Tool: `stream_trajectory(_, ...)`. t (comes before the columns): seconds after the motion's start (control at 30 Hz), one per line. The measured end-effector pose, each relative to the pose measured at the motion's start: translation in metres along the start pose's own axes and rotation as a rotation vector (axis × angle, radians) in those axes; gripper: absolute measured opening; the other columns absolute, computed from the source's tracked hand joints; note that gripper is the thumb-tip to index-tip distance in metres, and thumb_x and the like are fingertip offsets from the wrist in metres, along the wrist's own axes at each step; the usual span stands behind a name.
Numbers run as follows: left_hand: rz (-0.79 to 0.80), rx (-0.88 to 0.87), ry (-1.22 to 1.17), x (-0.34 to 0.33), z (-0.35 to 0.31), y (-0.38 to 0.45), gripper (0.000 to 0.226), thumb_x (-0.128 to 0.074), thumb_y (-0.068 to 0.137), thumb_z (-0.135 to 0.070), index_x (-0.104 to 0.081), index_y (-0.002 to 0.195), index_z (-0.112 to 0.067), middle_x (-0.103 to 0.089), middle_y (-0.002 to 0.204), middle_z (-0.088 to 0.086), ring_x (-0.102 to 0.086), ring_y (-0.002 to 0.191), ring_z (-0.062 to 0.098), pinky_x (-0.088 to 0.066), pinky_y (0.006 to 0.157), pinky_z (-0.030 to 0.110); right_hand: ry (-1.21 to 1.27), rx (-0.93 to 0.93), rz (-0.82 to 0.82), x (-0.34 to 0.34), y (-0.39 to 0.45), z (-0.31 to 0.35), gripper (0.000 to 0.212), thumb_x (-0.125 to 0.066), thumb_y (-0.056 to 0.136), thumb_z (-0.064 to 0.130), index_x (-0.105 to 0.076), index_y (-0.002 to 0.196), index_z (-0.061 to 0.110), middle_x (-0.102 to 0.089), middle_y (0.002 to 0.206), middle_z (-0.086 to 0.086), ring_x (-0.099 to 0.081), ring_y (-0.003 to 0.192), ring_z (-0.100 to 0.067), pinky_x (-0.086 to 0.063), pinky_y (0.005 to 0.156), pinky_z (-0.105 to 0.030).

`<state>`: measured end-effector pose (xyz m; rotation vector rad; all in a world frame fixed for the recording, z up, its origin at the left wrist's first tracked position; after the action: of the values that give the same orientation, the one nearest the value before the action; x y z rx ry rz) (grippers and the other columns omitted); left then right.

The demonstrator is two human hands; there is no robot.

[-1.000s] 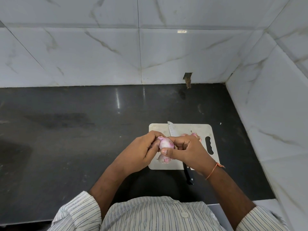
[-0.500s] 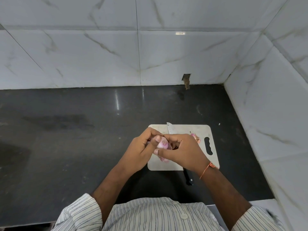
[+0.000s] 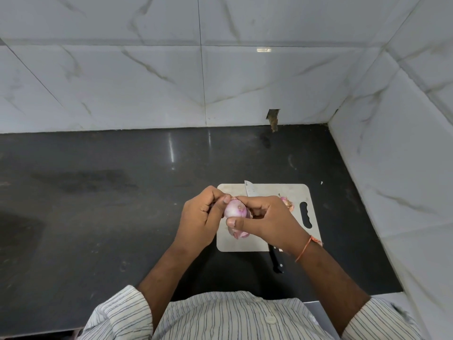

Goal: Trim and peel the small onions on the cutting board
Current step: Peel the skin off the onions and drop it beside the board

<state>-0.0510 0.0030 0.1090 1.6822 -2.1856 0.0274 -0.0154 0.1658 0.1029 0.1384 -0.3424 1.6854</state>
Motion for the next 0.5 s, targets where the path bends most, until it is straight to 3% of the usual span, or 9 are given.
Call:
stream_trajectory(0.1,-0.056,0.046,0.045,0.001,0.007,-0.001,0.028,-0.057,0.105,-0.039,-0.067,0.087,-0.021,-0.068,0.080,-0.007,-0.065,0.070,0.017,-0.050,0.057,0.022,0.085,-0.034,0.026,-0.003,0.001,-0.006,0.037,-0.084,0.091,0.021,-0.077,0.127,0.017,-0.082,0.104,0.004,-0.077,0.102,-0.019,-0.061,0.099,-0.049)
stream_trajectory(0.2,-0.095,0.121,0.026,0.003,0.012,0.000,0.025,-0.059,0.109,-0.031,-0.063,0.084,-0.031,-0.067,0.076,-0.012,-0.063,0.067,0.011,-0.047,0.057,0.018,0.114,-0.049,0.042,-0.006,0.001,-0.007,0.046,-0.084,0.090,0.016,-0.073,0.135,0.015,-0.080,0.118,0.004,-0.076,0.112,-0.016,-0.060,0.103,-0.044)
stream_trajectory(0.3,-0.109,0.179,-0.021,0.003,0.014,0.001,0.026,-0.058,0.109,-0.026,-0.067,0.085,-0.023,-0.067,0.075,-0.008,-0.062,0.066,0.010,-0.050,0.058,0.024,0.134,-0.073,0.059,-0.007,0.005,-0.009,0.049,-0.084,0.091,0.020,-0.071,0.138,0.017,-0.078,0.123,0.003,-0.073,0.117,-0.018,-0.060,0.104,-0.044)
stream_trajectory(0.37,-0.140,0.213,-0.028,0.004,0.016,0.001,0.026,-0.057,0.109,-0.026,-0.068,0.087,-0.019,-0.069,0.077,-0.005,-0.064,0.068,0.015,-0.053,0.059,0.030,0.169,-0.112,0.061,-0.009,0.008,-0.011,0.056,-0.086,0.087,0.029,-0.068,0.139,0.023,-0.076,0.127,0.003,-0.072,0.119,-0.022,-0.062,0.099,-0.048)
stream_trajectory(0.5,-0.198,0.228,0.040,0.011,0.019,0.002,0.024,-0.058,0.110,-0.026,-0.069,0.089,-0.020,-0.070,0.079,-0.008,-0.067,0.070,0.012,-0.052,0.058,0.023,0.174,-0.251,-0.067,-0.007,0.010,-0.019,0.063,-0.094,0.071,0.045,-0.065,0.127,0.038,-0.072,0.124,0.010,-0.073,0.110,-0.023,-0.068,0.078,-0.047)
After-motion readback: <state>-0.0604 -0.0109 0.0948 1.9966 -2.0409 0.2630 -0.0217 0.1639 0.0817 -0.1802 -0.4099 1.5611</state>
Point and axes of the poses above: each hand's wrist, its own y-axis towards the middle knuckle, its own x-axis out of the back of the hand, z = x × y, the point moved 7 cm from there along y, towards the middle knuckle
